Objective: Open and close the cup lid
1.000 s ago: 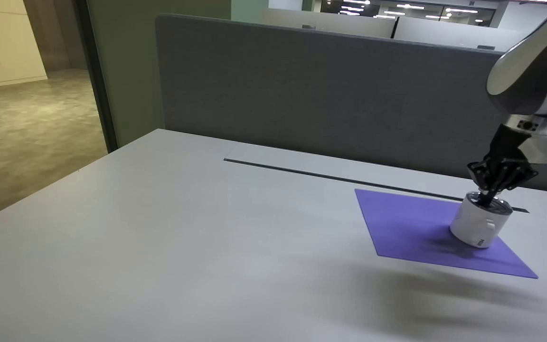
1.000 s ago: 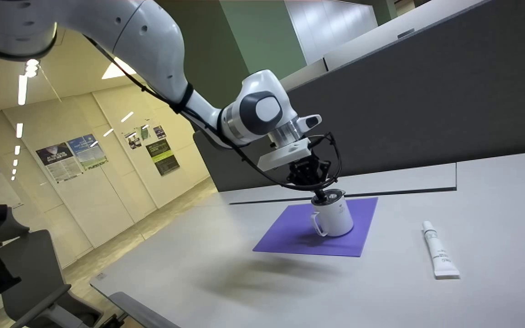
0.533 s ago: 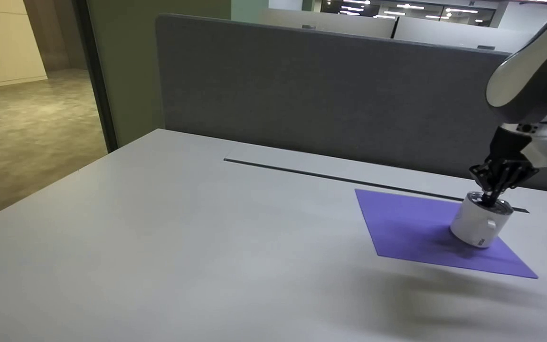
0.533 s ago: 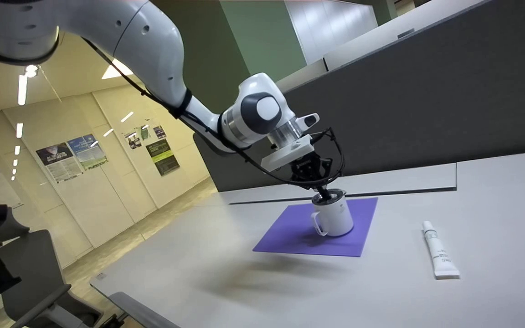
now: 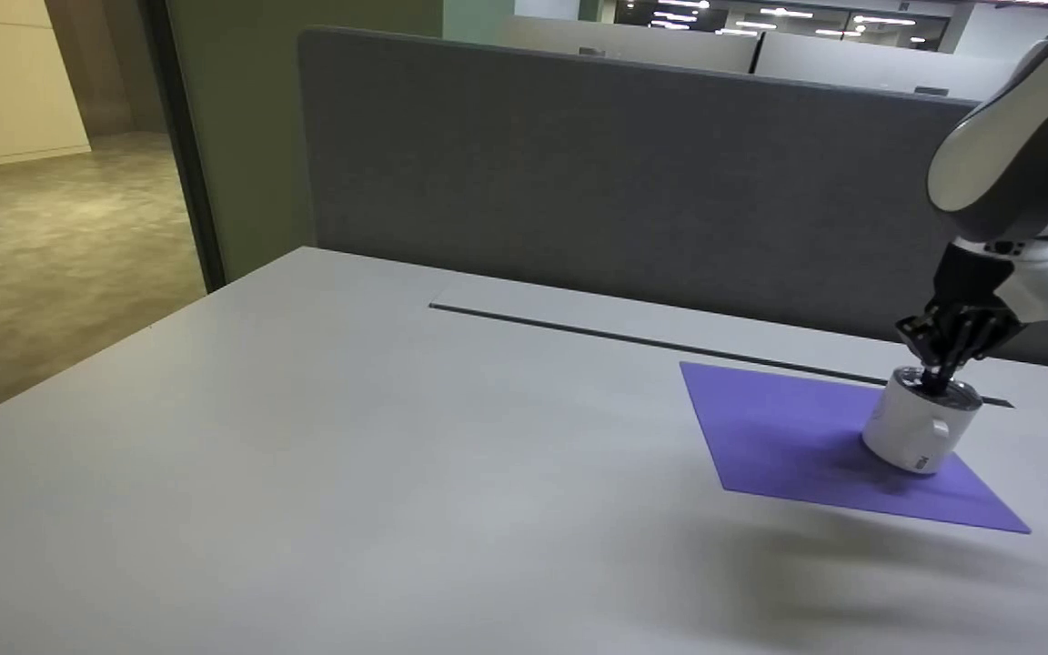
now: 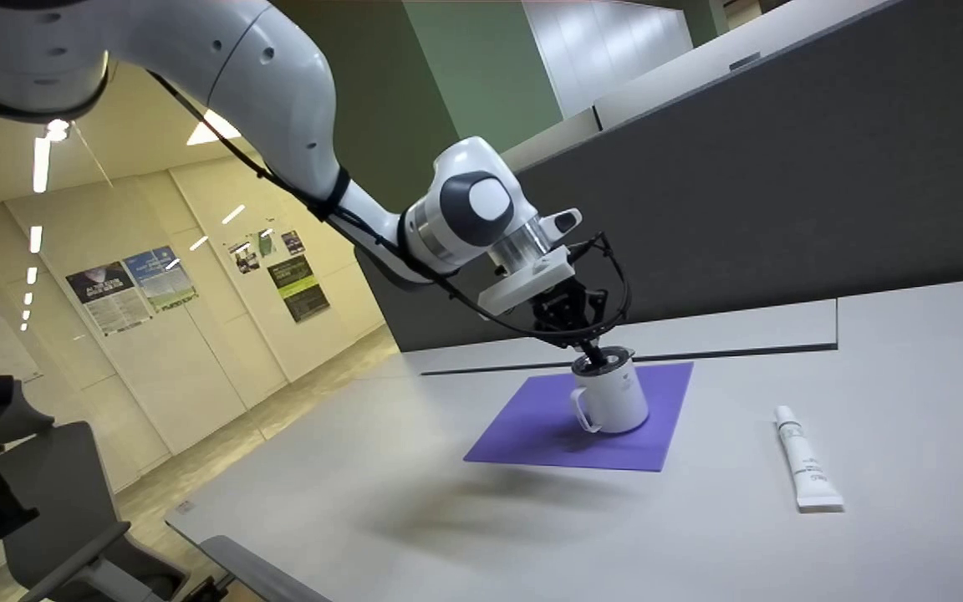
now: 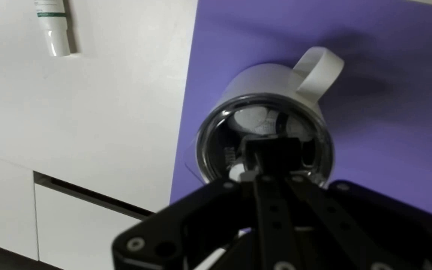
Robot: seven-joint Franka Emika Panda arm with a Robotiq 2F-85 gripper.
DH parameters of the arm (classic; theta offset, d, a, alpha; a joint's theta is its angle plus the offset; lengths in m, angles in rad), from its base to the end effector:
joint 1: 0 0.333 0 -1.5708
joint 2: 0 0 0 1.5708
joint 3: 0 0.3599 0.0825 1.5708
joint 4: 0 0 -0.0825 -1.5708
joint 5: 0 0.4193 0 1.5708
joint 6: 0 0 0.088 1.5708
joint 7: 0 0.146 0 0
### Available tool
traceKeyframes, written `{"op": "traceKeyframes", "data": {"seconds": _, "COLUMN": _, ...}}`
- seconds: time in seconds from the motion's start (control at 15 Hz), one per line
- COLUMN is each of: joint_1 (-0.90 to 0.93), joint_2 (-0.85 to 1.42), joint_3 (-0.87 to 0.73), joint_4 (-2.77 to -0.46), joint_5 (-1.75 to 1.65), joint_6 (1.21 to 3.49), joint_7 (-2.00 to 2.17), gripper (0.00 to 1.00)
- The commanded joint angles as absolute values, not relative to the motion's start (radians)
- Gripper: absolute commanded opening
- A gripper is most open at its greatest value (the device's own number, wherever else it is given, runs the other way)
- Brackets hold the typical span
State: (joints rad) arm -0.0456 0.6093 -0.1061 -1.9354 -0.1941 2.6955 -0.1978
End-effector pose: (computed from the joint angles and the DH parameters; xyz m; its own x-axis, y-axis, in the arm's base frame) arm 0.6796 -0.0987 0.1512 0.9648 0.2445 0.0969 0.2231 -0.9559 0.1909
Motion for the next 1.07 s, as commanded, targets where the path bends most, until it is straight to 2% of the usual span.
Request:
{"op": "traceKeyframes", "data": {"seconds": 0.0, "joint_1": -0.120, "joint_2": 0.605, "joint_3": -0.026, "joint_4": -1.921, "joint_5": -0.109, "joint_6": 2.660, "joint_7": -0.230, "gripper": 0.00}}
{"op": "traceKeyframes", "data": {"seconds": 0.4, "joint_1": -0.181, "joint_2": 0.522, "joint_3": 0.018, "joint_4": -1.916, "joint_5": -0.020, "joint_6": 2.620, "joint_7": -0.282, "gripper": 0.00}}
{"op": "traceKeyframes", "data": {"seconds": 1.0, "joint_1": -0.169, "joint_2": 0.409, "joint_3": -0.020, "joint_4": -1.893, "joint_5": -0.036, "joint_6": 2.470, "joint_7": -0.299, "gripper": 0.00}}
